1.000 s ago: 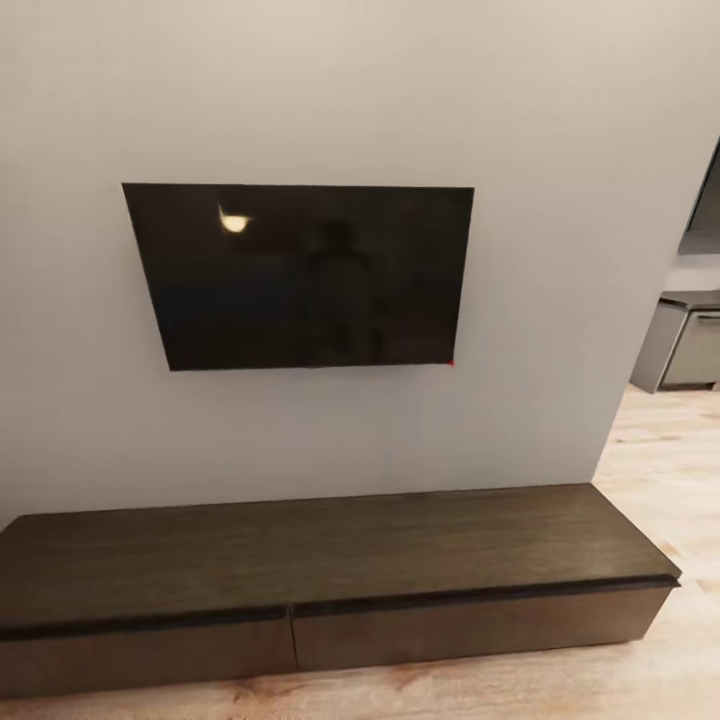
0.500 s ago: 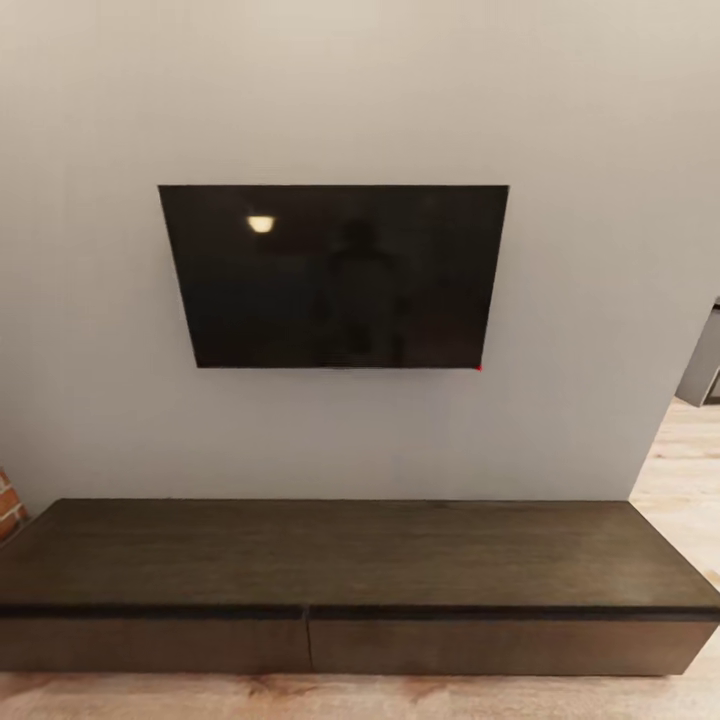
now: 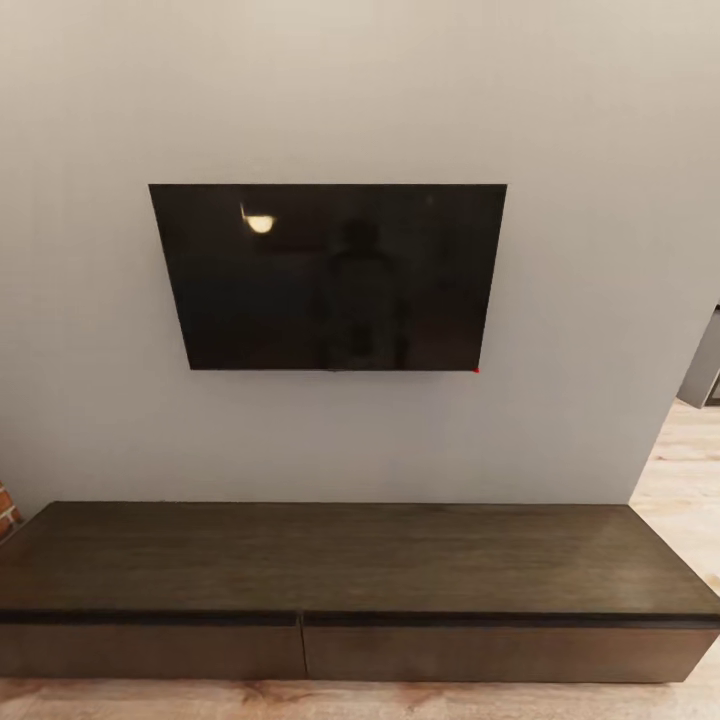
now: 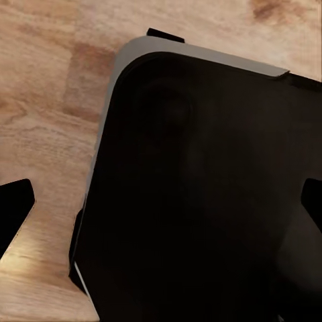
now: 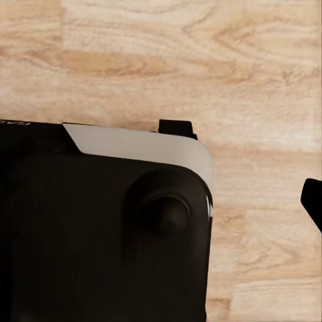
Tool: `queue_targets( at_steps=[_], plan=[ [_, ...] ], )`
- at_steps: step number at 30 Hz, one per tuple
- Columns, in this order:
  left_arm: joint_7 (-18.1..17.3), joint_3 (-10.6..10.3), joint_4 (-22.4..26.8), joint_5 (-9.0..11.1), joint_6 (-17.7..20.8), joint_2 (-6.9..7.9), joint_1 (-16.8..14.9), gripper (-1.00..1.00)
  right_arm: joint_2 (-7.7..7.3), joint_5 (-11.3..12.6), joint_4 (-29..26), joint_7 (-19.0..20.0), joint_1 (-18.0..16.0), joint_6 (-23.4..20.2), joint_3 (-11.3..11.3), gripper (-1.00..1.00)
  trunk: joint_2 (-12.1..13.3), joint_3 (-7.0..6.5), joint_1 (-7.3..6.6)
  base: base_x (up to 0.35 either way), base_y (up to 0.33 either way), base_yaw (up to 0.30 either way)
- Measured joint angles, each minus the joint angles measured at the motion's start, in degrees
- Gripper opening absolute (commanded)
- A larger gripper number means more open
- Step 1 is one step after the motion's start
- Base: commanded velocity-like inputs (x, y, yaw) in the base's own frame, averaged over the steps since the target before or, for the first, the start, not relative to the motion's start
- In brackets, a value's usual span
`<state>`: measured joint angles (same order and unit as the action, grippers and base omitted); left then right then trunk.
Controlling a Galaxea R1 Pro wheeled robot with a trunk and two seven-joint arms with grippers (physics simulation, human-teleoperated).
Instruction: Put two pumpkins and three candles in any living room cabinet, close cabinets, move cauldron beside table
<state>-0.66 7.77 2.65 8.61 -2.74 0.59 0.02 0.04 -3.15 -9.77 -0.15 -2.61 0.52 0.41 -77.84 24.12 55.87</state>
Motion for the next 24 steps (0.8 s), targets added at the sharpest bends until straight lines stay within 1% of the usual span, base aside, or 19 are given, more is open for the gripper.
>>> queue_targets(
  at_steps=[3,5,19,24],
  plan=[
    [0.06,-0.09,0.44,-0.15,0.21,0.65,-0.02,1.00,0.08,0.03,-0.57,-0.13,0.03,0.09,-0.08,1.00,0.00,0.00,0.00,0.000,0.000,0.000],
    [0.08,-0.11,0.55,-0.18,0.24,0.73,-0.02,1.00,0.10,0.06,-0.68,-0.13,0.03,0.17,-0.12,1.00,0.00,0.00,0.00,0.000,0.000,0.000],
    [0.11,-0.19,0.66,-0.36,0.34,0.85,-0.02,1.00,0.22,0.28,-0.79,-0.12,0.04,0.35,-0.16,1.00,0.00,0.00,0.00,0.000,0.000,0.000],
    [-0.18,-0.22,0.73,-0.42,0.47,0.90,-0.22,1.00,-0.01,0.44,-1.06,-0.27,0.00,0.16,-0.40,1.00,0.00,0.00,0.00,0.000,0.000,0.000]
  ],
)
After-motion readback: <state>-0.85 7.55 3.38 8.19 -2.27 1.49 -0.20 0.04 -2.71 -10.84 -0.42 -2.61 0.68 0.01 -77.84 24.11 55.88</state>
